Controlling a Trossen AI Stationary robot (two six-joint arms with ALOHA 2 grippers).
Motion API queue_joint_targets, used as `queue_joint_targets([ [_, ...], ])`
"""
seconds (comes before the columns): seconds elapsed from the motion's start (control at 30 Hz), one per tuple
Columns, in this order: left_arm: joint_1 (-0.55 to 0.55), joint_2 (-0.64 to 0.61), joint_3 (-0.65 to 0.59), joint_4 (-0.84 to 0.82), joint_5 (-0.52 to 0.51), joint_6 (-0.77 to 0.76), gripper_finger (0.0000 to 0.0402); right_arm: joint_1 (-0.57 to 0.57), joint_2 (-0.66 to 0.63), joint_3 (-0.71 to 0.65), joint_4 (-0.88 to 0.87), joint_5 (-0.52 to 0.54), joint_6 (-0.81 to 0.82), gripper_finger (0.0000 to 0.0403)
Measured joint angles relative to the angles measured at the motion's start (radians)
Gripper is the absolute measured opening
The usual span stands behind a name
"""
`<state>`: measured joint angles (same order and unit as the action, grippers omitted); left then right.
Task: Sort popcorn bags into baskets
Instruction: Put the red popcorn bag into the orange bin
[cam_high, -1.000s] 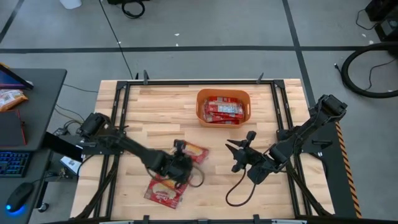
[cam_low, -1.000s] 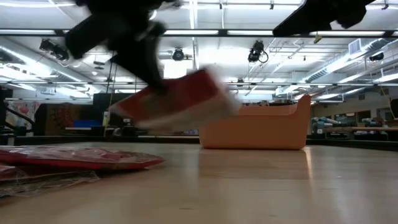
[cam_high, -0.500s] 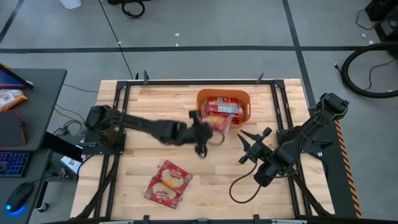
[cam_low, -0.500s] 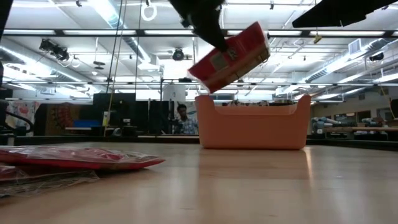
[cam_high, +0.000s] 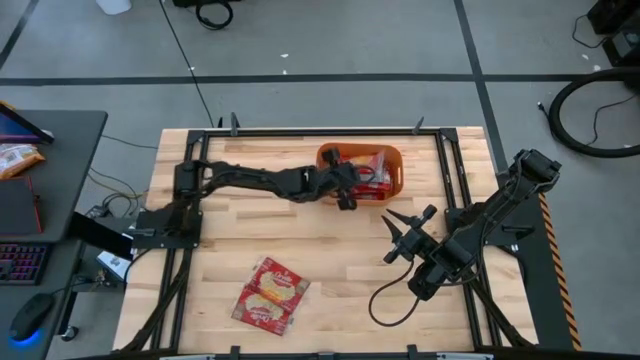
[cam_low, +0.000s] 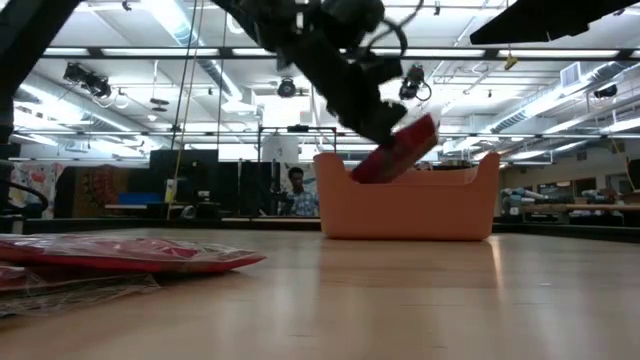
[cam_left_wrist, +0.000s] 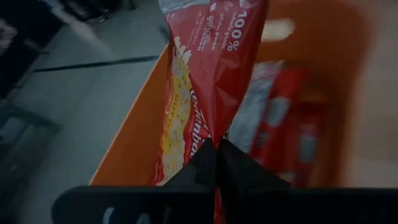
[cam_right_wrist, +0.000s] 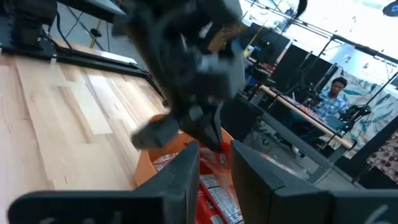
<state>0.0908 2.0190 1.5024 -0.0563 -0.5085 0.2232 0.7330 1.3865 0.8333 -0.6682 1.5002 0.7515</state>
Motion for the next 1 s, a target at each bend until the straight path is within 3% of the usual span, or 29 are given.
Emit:
queue_joint_targets([
  [0.2,0.033,0.071,0.000,0.028,-0.053,0.005,0.0023,0.000,0.000,0.000,-0.002,-0.006,0.002,0.0094],
  [0.43,0.003,0.035,0.000,0.017,-0.054,0.033,0.0104,0.000,0.000,0.000,-0.006,-0.009,0.016,0.0094],
  [0.53,-0.033,-0.028,0.001,-0.038,0.021,0.079,0.0130,0.000,0.000,0.000,-0.007,-0.010,0.016,0.0094],
  [0.7,-0.128,-0.134,0.001,-0.267,0.288,0.093,0.0141,0.000,0.000,0.000,-0.009,-0.020,0.016,0.0094],
  [0.8,-0.197,-0.176,0.001,-0.400,0.385,-0.004,0.0141,-0.001,0.000,0.000,-0.007,-0.021,0.016,0.0094],
  [1.0,-0.347,-0.178,0.000,-0.694,0.435,-0.258,0.0141,-0.008,0.001,0.000,0.010,-0.028,0.017,0.0094],
])
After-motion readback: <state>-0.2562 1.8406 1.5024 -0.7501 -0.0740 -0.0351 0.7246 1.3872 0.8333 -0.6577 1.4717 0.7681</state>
